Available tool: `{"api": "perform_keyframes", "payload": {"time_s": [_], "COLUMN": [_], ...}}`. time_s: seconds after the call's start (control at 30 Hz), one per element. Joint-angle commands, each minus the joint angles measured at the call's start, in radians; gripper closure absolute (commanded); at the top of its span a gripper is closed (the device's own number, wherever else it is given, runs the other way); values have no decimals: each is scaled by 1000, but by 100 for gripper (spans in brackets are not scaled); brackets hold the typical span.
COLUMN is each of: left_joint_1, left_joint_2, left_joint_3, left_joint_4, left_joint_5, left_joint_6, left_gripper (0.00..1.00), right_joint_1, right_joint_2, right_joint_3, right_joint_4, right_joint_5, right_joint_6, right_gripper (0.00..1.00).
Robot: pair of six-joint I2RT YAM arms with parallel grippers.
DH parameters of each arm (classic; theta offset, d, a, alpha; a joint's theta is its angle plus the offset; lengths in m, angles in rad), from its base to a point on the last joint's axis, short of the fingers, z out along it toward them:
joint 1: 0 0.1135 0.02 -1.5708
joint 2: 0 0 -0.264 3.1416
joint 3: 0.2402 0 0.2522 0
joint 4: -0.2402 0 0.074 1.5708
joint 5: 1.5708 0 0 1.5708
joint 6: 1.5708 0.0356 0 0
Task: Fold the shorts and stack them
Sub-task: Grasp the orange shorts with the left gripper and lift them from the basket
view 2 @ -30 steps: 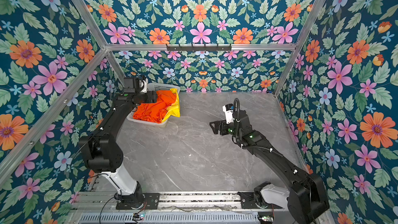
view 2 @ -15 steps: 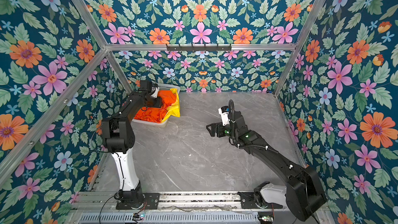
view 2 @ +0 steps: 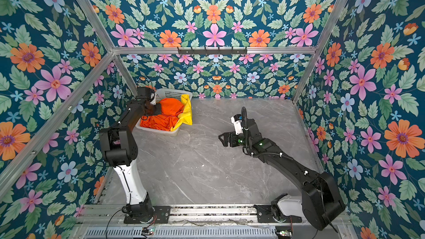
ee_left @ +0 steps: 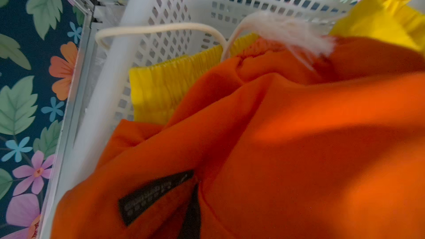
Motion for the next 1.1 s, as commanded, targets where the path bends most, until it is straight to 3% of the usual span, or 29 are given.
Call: {"api": "perform_keyframes", "payload": {"time_s": [0.0, 0.27, 0.57, 0.83, 1.07], "left_joint_1": [2, -35, -166, -336, -517], "left_joint_2": [-53, -276, -567, -715, -742], "left_joint_3": [0, -5, -44, -84, -100], "left_joint_4": [37, 77, 197, 270, 276], "left_joint_5": [23, 142, 293, 448, 484], "left_joint_6": [-18, -66, -104, -181, -184], "left_gripper": [100, 100, 100, 100, 100], "right_joint_1": [4, 6, 6, 6, 6], "right_joint_2": [12, 8, -59, -191, -343], "right_joint_3": [21, 41, 53, 65, -9], "right_joint_4": [41, 73, 68, -52, -85], "right_joint_5": [-21, -34, -22, 73, 114], "right_joint_6": [6, 48, 80, 68, 57], "right_gripper": [1, 1, 1, 1, 1]}}
